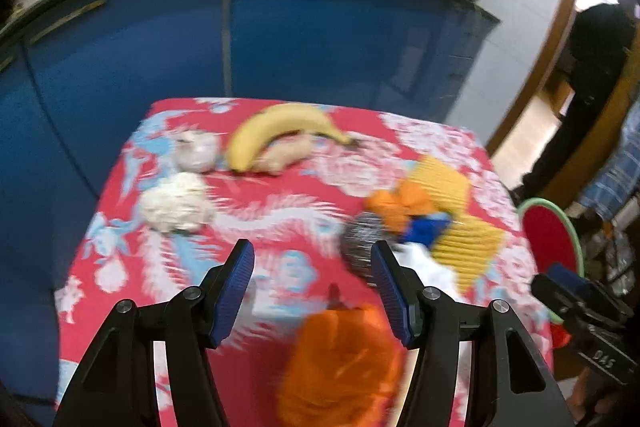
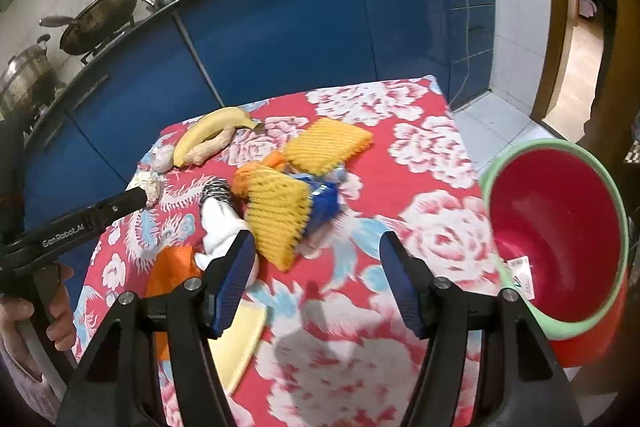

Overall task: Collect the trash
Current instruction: 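Grasp another white paper ball with the left tool while the right tool grasps the yellow foam net, then carry the paper ball and yellow foam net over the red bucket with both tools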

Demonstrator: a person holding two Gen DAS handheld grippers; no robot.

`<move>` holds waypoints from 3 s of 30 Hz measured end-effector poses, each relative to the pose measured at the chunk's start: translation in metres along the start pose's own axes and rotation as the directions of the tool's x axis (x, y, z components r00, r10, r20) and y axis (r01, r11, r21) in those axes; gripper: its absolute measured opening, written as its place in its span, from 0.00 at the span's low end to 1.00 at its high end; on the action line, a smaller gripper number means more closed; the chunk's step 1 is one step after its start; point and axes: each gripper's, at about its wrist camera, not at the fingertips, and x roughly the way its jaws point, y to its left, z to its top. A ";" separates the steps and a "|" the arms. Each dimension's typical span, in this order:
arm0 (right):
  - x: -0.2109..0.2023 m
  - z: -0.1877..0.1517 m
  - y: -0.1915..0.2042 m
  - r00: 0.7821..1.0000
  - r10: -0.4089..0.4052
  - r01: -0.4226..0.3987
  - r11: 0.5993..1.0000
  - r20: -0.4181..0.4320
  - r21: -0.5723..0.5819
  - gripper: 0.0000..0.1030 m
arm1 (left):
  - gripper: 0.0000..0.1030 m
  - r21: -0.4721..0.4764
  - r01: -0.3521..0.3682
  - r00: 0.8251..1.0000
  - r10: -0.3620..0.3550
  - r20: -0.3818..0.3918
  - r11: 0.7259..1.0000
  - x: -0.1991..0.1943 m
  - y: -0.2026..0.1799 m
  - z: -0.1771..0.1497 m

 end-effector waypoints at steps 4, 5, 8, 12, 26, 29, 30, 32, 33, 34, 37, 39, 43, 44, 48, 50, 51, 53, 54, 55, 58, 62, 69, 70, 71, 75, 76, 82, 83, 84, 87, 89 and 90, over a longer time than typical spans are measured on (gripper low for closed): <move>0.020 0.006 0.013 1.000 0.001 -0.001 1.000 -0.022 -0.002 0.65 | 0.60 -0.043 -0.053 0.999 0.052 -0.006 0.998 0.013 0.032 0.006; 0.026 0.008 0.015 1.000 0.000 0.000 1.000 -0.031 -0.001 0.65 | 0.60 -0.053 -0.066 0.998 0.065 -0.007 0.996 0.017 0.040 0.008; 0.043 0.011 0.021 0.998 -0.001 0.001 1.000 -0.058 -0.005 0.65 | 0.60 -0.082 -0.100 0.995 0.100 -0.011 0.992 0.029 0.061 0.013; 0.062 0.012 0.025 0.996 -0.012 0.011 1.000 -0.089 -0.012 0.65 | 0.60 -0.120 -0.116 0.993 0.112 -0.039 0.986 0.049 0.081 0.018; 0.099 0.008 0.023 0.982 -0.015 0.017 1.000 -0.187 0.010 0.44 | 0.60 -0.169 -0.101 0.995 0.096 -0.038 0.981 0.092 0.108 0.027; 0.096 0.007 0.026 0.984 -0.014 0.015 1.000 -0.178 0.003 0.38 | 0.56 -0.163 -0.100 0.995 0.097 -0.027 0.982 0.094 0.108 0.028; 0.095 0.007 0.027 0.985 -0.012 0.013 1.000 -0.175 0.003 0.37 | 0.55 -0.160 -0.101 0.995 0.099 -0.023 0.982 0.094 0.108 0.028; 0.089 0.007 0.028 0.987 0.002 -0.001 1.000 -0.161 0.008 0.30 | 0.53 -0.160 -0.104 0.995 0.103 -0.016 0.982 0.093 0.109 0.027; 0.085 0.006 0.029 0.989 0.009 -0.007 1.000 -0.150 0.009 0.28 | 0.52 -0.162 -0.105 0.994 0.104 -0.013 0.981 0.092 0.109 0.027; 0.081 0.006 0.030 0.991 0.014 -0.013 1.000 -0.136 0.009 0.23 | 0.52 -0.162 -0.105 0.994 0.105 -0.009 0.981 0.091 0.109 0.027; 0.067 0.008 0.032 0.994 0.026 -0.025 1.000 -0.105 0.008 0.16 | 0.51 -0.156 -0.102 0.994 0.105 0.010 0.982 0.083 0.108 0.025; 0.060 0.008 0.033 0.996 0.034 -0.033 0.999 -0.086 0.010 0.15 | 0.51 -0.153 -0.095 0.994 0.101 0.030 0.984 0.073 0.106 0.023; 0.045 0.009 0.033 0.997 0.055 -0.054 0.998 -0.054 0.021 0.15 | 0.51 -0.140 -0.066 0.994 0.077 0.076 0.988 0.049 0.097 0.018; 0.041 0.008 0.033 0.997 0.060 -0.059 0.998 -0.046 0.021 0.15 | 0.51 -0.137 -0.055 0.994 0.067 0.087 0.989 0.041 0.094 0.016; 0.027 0.005 0.031 0.997 0.071 -0.070 0.997 -0.022 0.030 0.15 | 0.51 -0.116 -0.010 0.992 0.025 0.123 0.993 0.015 0.080 0.009; 0.021 0.001 0.028 0.998 0.060 -0.059 0.998 -0.010 0.034 0.15 | 0.51 -0.094 0.019 0.991 -0.007 0.133 0.995 0.005 0.070 0.007; 0.018 -0.001 0.027 0.999 0.052 -0.052 0.998 -0.006 0.035 0.15 | 0.51 -0.085 0.033 0.990 -0.021 0.136 0.996 0.001 0.065 0.005; 0.012 -0.006 0.022 0.998 0.055 -0.055 0.998 0.005 0.043 0.15 | 0.51 -0.062 0.058 0.989 -0.049 0.141 0.996 -0.007 0.052 0.002; 0.009 -0.008 0.020 0.998 0.058 -0.058 0.997 0.010 0.050 0.15 | 0.51 -0.053 0.064 0.988 -0.056 0.141 0.997 -0.009 0.048 0.001; 0.006 -0.010 0.018 0.998 0.060 -0.061 0.997 0.014 0.057 0.15 | 0.51 -0.042 0.073 0.987 -0.066 0.143 0.996 -0.012 0.043 0.000; -0.001 -0.014 0.007 0.997 0.072 -0.073 0.992 0.012 0.098 0.15 | 0.51 -0.011 0.109 0.983 -0.106 0.147 0.994 -0.019 0.023 -0.003; -0.013 -0.017 -0.004 0.998 0.061 -0.064 0.993 0.036 0.102 0.15 | 0.51 0.022 0.145 0.979 -0.147 0.143 0.989 -0.024 -0.002 -0.008; -0.035 -0.018 -0.028 0.996 0.043 -0.053 0.989 0.074 0.136 0.14 | 0.51 0.108 0.201 0.969 -0.214 0.125 0.974 -0.032 -0.051 -0.010; -0.039 -0.018 -0.033 0.996 0.032 -0.043 0.989 0.081 0.141 0.14 | 0.51 0.120 0.209 0.967 -0.223 0.122 0.971 -0.032 -0.058 -0.010; -0.043 -0.018 -0.037 0.996 0.021 -0.034 0.989 0.087 0.147 0.15 | 0.51 0.136 0.220 0.964 -0.236 0.118 0.966 -0.033 -0.067 -0.010; -0.056 -0.016 -0.058 0.994 -0.013 -0.005 0.986 0.109 0.169 0.14 | 0.51 0.185 0.240 0.960 -0.262 0.103 0.953 -0.034 -0.094 -0.012; -0.059 -0.015 -0.062 0.993 -0.020 0.000 0.985 0.113 0.174 0.14 | 0.51 0.196 0.246 0.958 -0.269 0.097 0.949 -0.034 -0.100 -0.013; -0.071 -0.014 -0.091 0.990 -0.067 0.042 0.980 0.122 0.197 0.14 | 0.52 0.245 0.290 0.946 -0.316 0.072 0.925 -0.032 -0.140 -0.013; -0.072 -0.015 -0.097 0.990 -0.075 0.050 0.979 0.122 0.200 0.14 | 0.52 0.252 0.299 0.944 -0.324 0.066 0.920 -0.031 -0.147 -0.013; -0.074 -0.015 -0.102 0.989 -0.084 0.058 0.978 0.123 0.203 0.14 | 0.52 0.260 0.306 0.942 -0.331 0.059 0.916 -0.030 -0.155 -0.013; -0.076 -0.018 -0.117 0.987 -0.103 0.074 0.973 0.125 0.218 0.14 | 0.52 0.288 0.322 0.937 -0.347 0.039 0.902 -0.025 -0.177 -0.014; -0.077 -0.019 -0.130 0.986 -0.116 0.084 0.968 0.124 0.236 0.14 | 0.52 0.308 0.332 0.934 -0.357 0.026 0.891 -0.022 -0.192 -0.015; -0.077 -0.020 -0.135 0.985 -0.120 0.087 0.966 0.123 0.245 0.14 | 0.52 0.319 0.335 0.933 -0.360 0.019 0.886 -0.020 -0.200 -0.016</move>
